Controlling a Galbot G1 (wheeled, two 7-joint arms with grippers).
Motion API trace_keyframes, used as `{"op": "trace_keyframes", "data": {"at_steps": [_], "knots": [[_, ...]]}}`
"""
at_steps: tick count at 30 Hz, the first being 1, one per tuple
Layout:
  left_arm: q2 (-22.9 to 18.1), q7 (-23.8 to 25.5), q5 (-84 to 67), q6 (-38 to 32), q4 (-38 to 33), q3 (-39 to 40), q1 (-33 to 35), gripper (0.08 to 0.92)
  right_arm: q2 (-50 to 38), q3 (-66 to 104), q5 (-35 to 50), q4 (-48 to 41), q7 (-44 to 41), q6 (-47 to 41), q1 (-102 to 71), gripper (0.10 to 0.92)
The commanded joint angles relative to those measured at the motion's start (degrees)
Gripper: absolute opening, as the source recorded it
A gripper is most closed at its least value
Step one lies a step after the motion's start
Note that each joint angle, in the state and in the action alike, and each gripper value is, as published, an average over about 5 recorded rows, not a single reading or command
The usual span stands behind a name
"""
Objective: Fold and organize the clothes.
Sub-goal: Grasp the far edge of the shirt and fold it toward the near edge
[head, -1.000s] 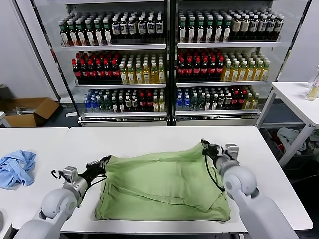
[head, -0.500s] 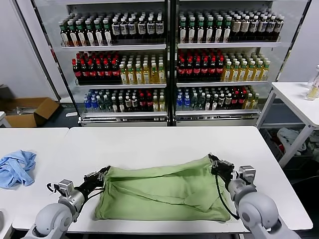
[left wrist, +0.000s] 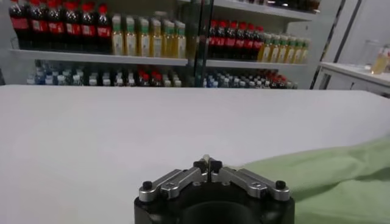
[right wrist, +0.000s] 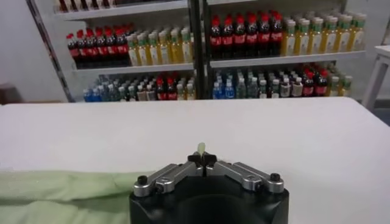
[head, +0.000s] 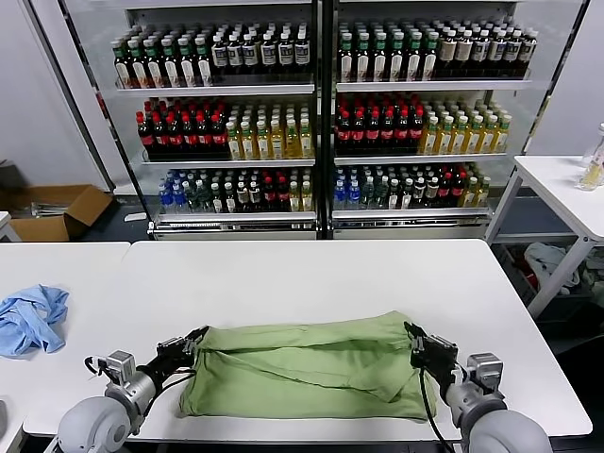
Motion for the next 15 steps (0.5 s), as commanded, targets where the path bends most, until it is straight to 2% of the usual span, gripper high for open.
{"op": "trace_keyframes", "data": {"at_steps": [1, 10, 15], "knots": [[0.7, 1.25, -0.45, 1.89, -1.12, -1.72, 0.87, 0.083, -0.01, 1.66, -1.93, 1.1, -0.14, 0.08, -3.62, 0.106], [1.0, 4.79, 1.21, 5.27, -2.76, -2.11, 2.88, 0.083, 0.48, -0.15, -4.02, -0.08, -0.86, 0.61, -5.19, 0.106], [1.03, 5.19, 3.02, 7.1, -2.61, -2.37, 3.29, 0.083, 1.22, -1.52, -6.3, -0.37, -1.26, 1.22, -6.57, 0.106]]}}
